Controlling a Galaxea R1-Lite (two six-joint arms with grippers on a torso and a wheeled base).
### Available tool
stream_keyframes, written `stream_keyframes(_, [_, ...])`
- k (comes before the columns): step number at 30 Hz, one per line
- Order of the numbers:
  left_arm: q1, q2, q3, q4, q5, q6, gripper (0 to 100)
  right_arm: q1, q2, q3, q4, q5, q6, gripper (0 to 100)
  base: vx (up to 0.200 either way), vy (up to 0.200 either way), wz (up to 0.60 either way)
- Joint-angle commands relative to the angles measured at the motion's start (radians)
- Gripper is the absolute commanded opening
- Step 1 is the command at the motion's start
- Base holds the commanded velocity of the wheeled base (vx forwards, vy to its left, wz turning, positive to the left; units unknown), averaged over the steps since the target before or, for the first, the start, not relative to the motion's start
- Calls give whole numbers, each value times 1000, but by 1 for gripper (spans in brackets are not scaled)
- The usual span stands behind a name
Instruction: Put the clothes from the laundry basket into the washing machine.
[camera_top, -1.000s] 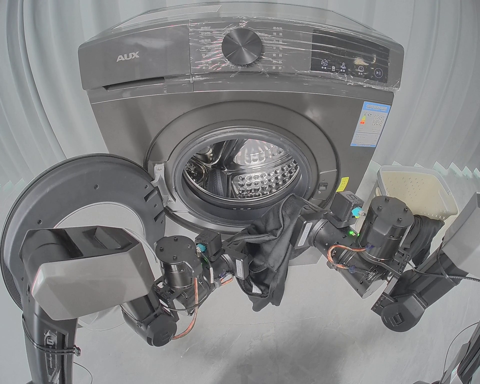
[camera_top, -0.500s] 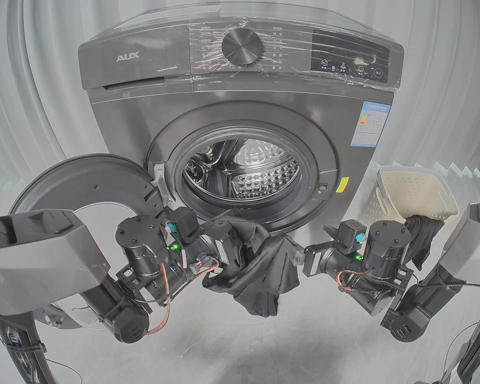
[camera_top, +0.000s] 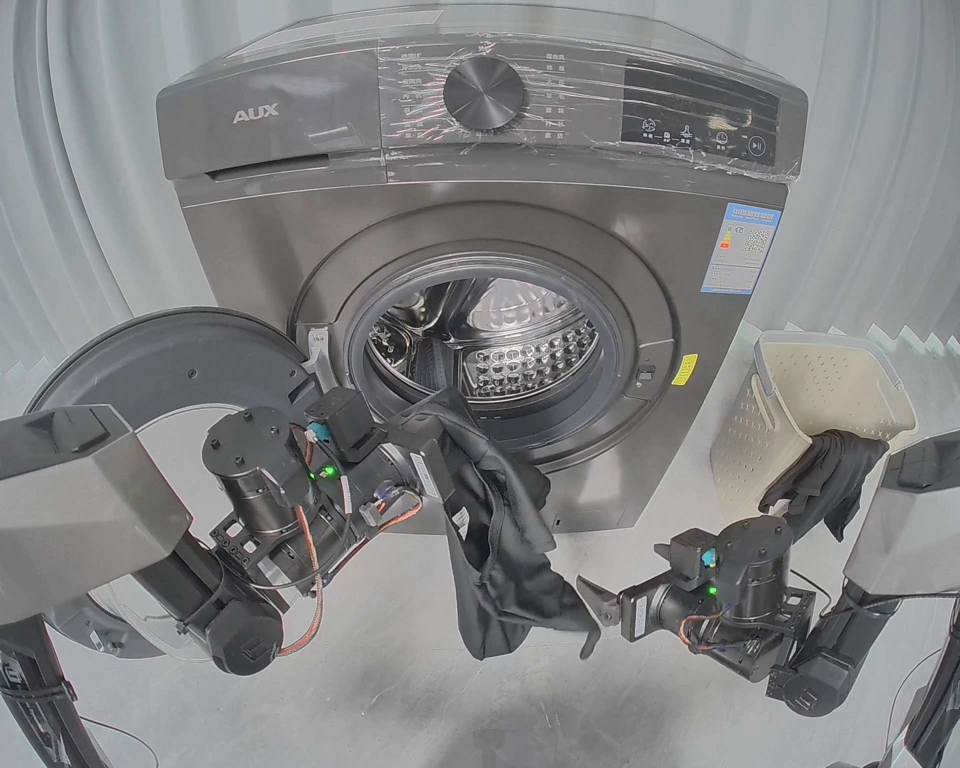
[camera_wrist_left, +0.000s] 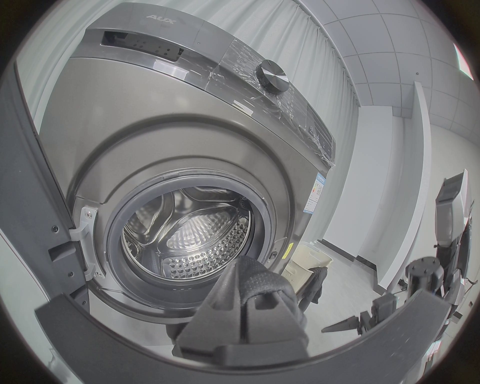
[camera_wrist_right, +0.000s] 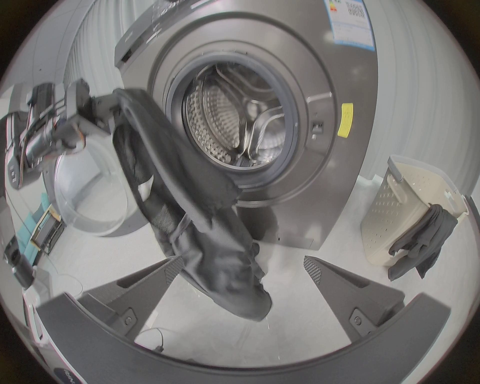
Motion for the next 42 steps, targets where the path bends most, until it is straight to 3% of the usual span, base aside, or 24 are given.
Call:
stream_keyframes(1, [2, -2, -13, -1, 5, -1, 0, 7, 84, 30, -3, 22, -3, 100, 0, 0, 0])
stream_keyframes(8, [-1, -2, -15, -1, 6, 3, 0, 38, 121, -16, -62, 43, -8, 100, 0, 0, 0])
stream_keyframes(10, [-3, 0, -16, -1, 6, 4, 0, 73, 141, -64, -75, 75, -11, 100, 0, 0, 0])
stream_keyframes(14, [-3, 0, -30, -1, 20, 4, 0, 116, 162, -126, -102, 85, -11, 100, 0, 0, 0])
stream_keyframes(18, [-3, 6, -40, -1, 35, 1, 0, 143, 218, -188, -160, 132, -11, 100, 0, 0, 0])
stream_keyframes(26, [2, 26, -66, 1, 43, -1, 0, 196, 231, -242, -155, 166, 3, 100, 0, 0, 0])
stream_keyframes(32, [2, 32, -81, 1, 64, -2, 0, 209, 287, -295, -146, 221, 14, 100, 0, 0, 0])
stream_keyframes(42, [6, 36, -95, 2, 64, -4, 0, 211, 396, -485, -55, 236, 60, 100, 0, 0, 0])
